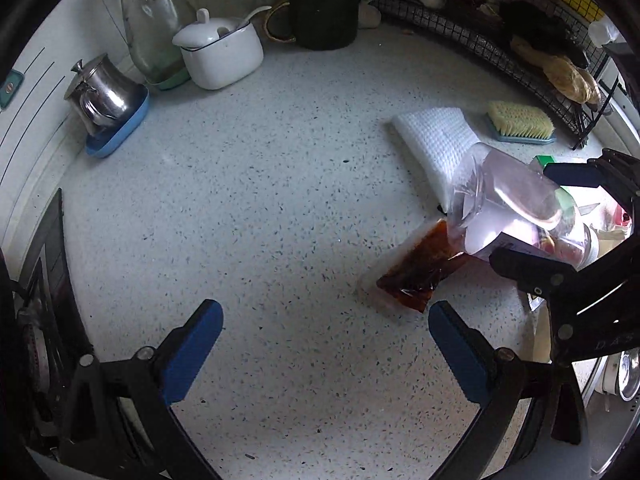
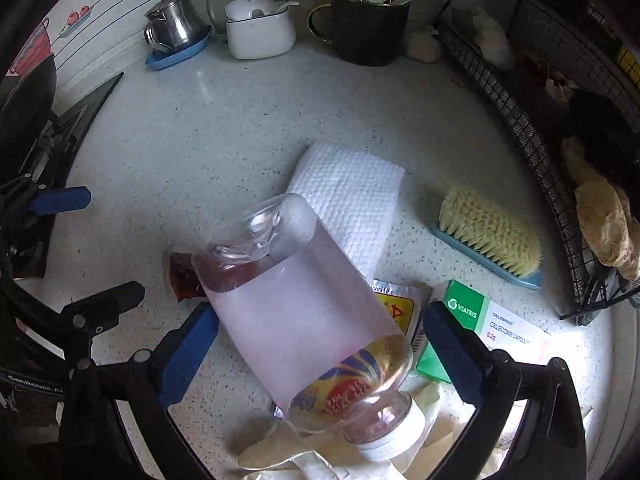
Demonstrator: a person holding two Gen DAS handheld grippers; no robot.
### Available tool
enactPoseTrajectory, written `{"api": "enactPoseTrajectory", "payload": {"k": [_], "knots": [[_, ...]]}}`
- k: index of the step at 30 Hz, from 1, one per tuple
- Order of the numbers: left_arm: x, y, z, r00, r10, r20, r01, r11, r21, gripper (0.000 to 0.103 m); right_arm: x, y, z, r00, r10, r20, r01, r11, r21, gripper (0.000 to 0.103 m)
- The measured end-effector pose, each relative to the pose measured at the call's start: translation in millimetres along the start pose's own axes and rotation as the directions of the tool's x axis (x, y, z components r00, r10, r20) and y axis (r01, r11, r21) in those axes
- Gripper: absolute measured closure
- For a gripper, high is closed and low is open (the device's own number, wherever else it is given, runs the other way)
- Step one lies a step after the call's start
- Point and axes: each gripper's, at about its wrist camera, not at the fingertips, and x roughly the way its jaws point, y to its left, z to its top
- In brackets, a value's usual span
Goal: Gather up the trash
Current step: 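Close the right tool on the clear plastic bottle, then close the left tool on the white gloves while the right tool holds the bottle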
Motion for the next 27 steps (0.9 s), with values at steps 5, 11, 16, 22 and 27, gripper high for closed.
{"api": "enactPoseTrajectory", "payload": {"k": [5,11,16,22,27], "knots": [[1,3,1,1.000,-0.004,-0.006,0.004,1.000,-0.016,0.001,5,3,3,0.999,0.040,0.017,-0.041,0.999,0.006,0.018],[-13,5,-6,1.000,-0.024,0.003,0.024,0.999,-0.024,0.001,-19,13,-4,0.996,0.024,0.080,-0.025,1.000,0.012,0.028],[-43,0,-8,0.997,-0.055,0.052,0.055,0.998,-0.001,0.001,-67,23,-15,0.987,0.009,0.163,-0.016,0.999,0.041,0.032],[-68,-29,-5,0.988,-0.129,0.081,0.121,0.988,0.094,0.001,-112,1,-46,0.975,-0.026,0.221,-0.005,0.990,0.138,0.033],[-81,-62,-5,0.976,-0.199,0.093,0.181,0.967,0.177,0.001,-139,-10,-74,0.961,-0.116,0.252,0.056,0.971,0.234,0.033]]}}
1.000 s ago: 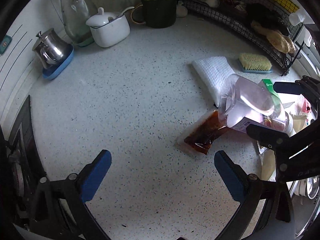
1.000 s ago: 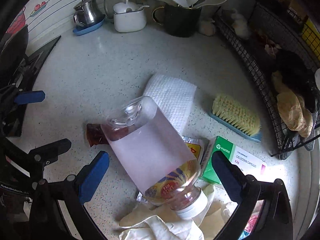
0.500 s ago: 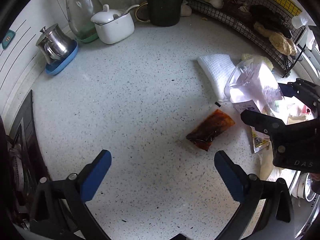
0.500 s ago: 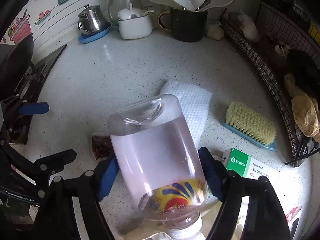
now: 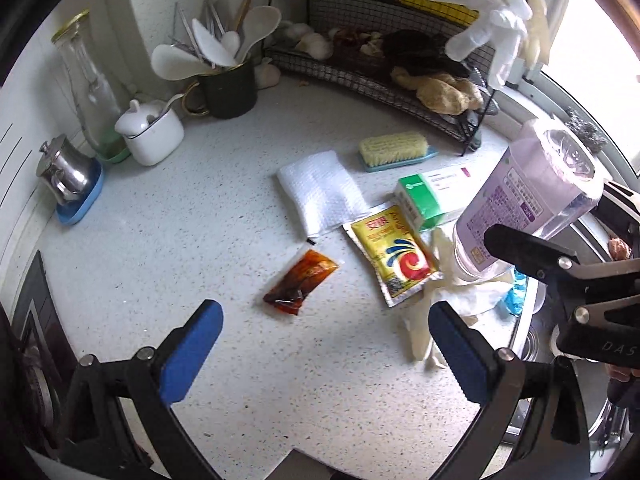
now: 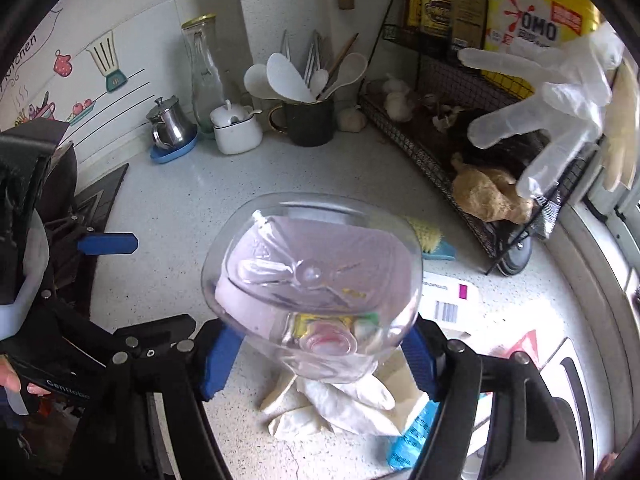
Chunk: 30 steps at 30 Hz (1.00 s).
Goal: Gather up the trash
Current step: 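Close the left tool on the white gloves while the right tool holds the bottle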
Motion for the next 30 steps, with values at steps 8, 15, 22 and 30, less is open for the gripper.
{"api": "enactPoseTrajectory", "payload": {"k": [8,15,22,30], "knots": [[31,-54,-6,0.993,-0.096,-0.075,0.104,0.989,0.105,0.001,-5,-25,-49,0.989,-0.114,-0.090,0.129,0.976,0.178,0.034],[58,-92,-1,0.978,-0.137,-0.158,0.168,0.965,0.202,0.001,-14,-47,-69,0.987,-0.127,-0.096,0.149,0.948,0.281,0.034],[91,-116,7,0.963,-0.158,-0.219,0.208,0.950,0.231,0.004,-12,-65,-81,0.991,-0.113,-0.077,0.133,0.928,0.348,0.033],[112,-130,2,0.941,-0.171,-0.293,0.251,0.931,0.263,0.074,-12,-75,-81,0.995,-0.084,-0.055,0.098,0.924,0.369,0.033]]}}
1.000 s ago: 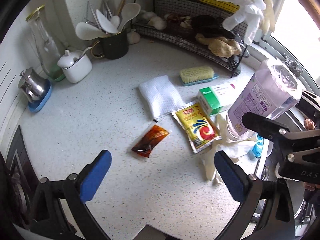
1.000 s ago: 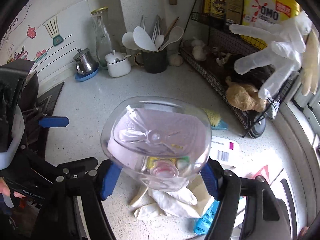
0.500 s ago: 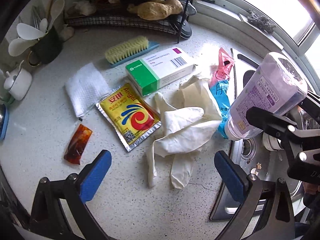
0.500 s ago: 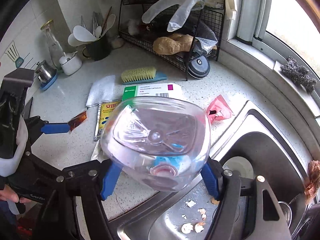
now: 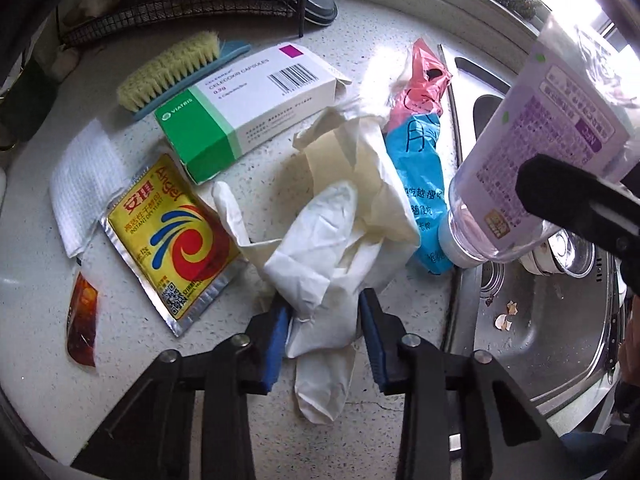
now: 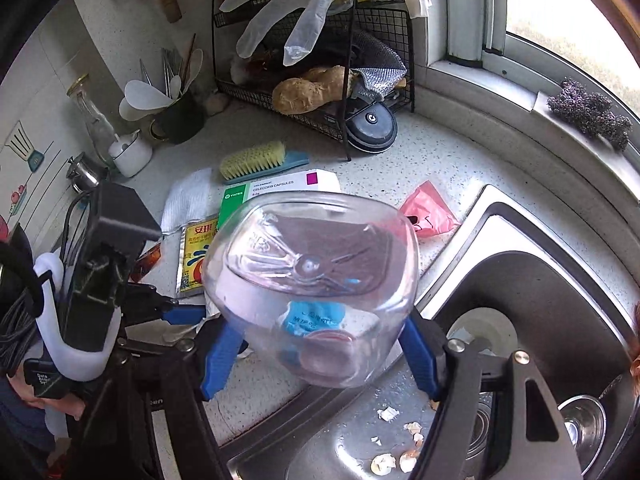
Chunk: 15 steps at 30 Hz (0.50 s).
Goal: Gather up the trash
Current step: 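Close the left tool on the white gloves while the right tool holds the bottle, then carry the gloves and bottle down toward the red bin with both tools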
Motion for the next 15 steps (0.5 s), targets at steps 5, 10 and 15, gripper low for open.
{"api": "enactPoseTrajectory", "payload": {"k": [5,10,15], "knots": [[-7,6,-8,1.000,-0.018,0.019,0.019,0.999,-0.034,0.092,-1,3,-1,1.000,-0.004,0.000,0.004,1.000,-0.011,0.033],[-29,12,-28,0.997,-0.002,0.076,0.007,0.997,-0.071,0.093,-1,14,-5,1.000,0.013,-0.016,-0.013,1.000,-0.026,0.033],[-69,22,-54,0.986,0.013,0.168,0.008,0.992,-0.127,0.095,-7,36,-11,1.000,0.017,-0.016,-0.018,0.998,-0.066,0.033]]}}
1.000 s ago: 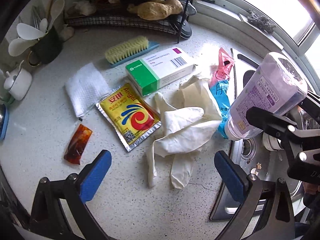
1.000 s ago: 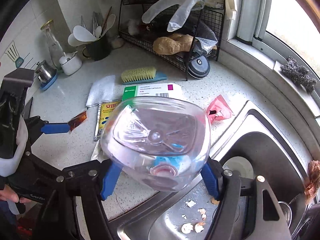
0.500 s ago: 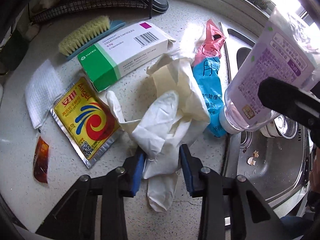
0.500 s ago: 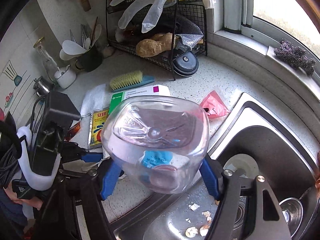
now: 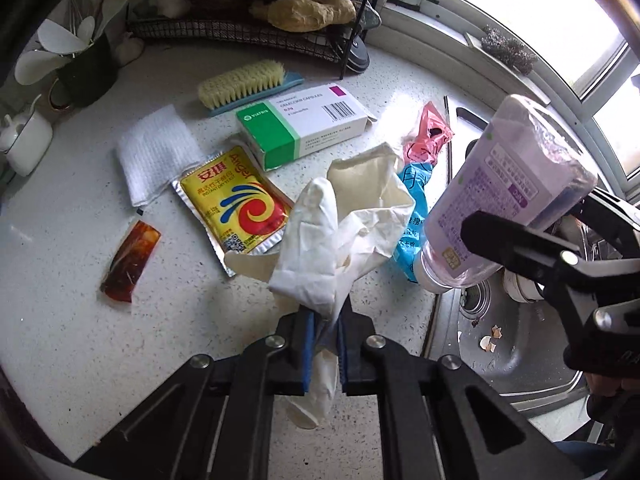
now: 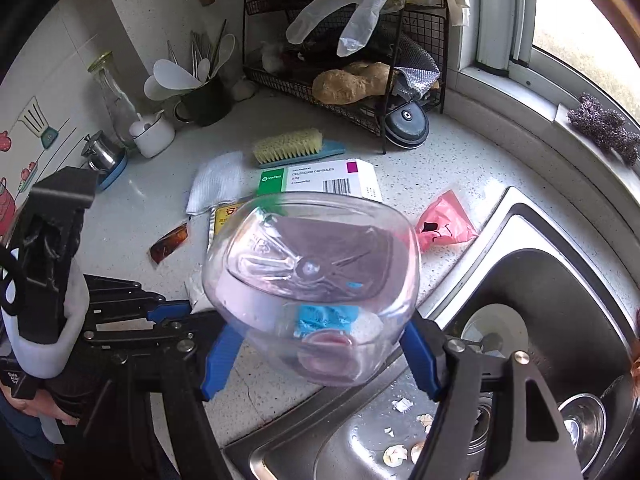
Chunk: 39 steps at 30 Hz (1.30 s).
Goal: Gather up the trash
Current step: 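Carry the gloves and bottle down toward the red bin with both tools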
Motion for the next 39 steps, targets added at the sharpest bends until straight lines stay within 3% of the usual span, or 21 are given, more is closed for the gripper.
{"api": "enactPoseTrajectory", "payload": {"k": [9,19,30,39], "knots": [[-72,20,-35,0.988,0.054,0.144,-0.045,0.997,-0.067,0.097,-22,54,-6,0.999,0.023,0.046,-0.018,0.995,-0.102,0.033],[-136,33,-106,0.967,0.120,0.225,-0.096,0.989,-0.116,0.097,-44,107,-35,0.997,0.056,0.055,-0.045,0.981,-0.188,0.033],[-179,26,-211,0.959,0.160,0.234,-0.121,0.978,-0.172,0.097,-67,160,-95,0.994,0.109,0.031,-0.097,0.962,-0.253,0.033],[-174,22,-291,0.970,0.173,0.170,-0.127,0.959,-0.253,0.097,-65,191,-154,0.994,0.101,-0.045,-0.110,0.953,-0.283,0.033]]}}
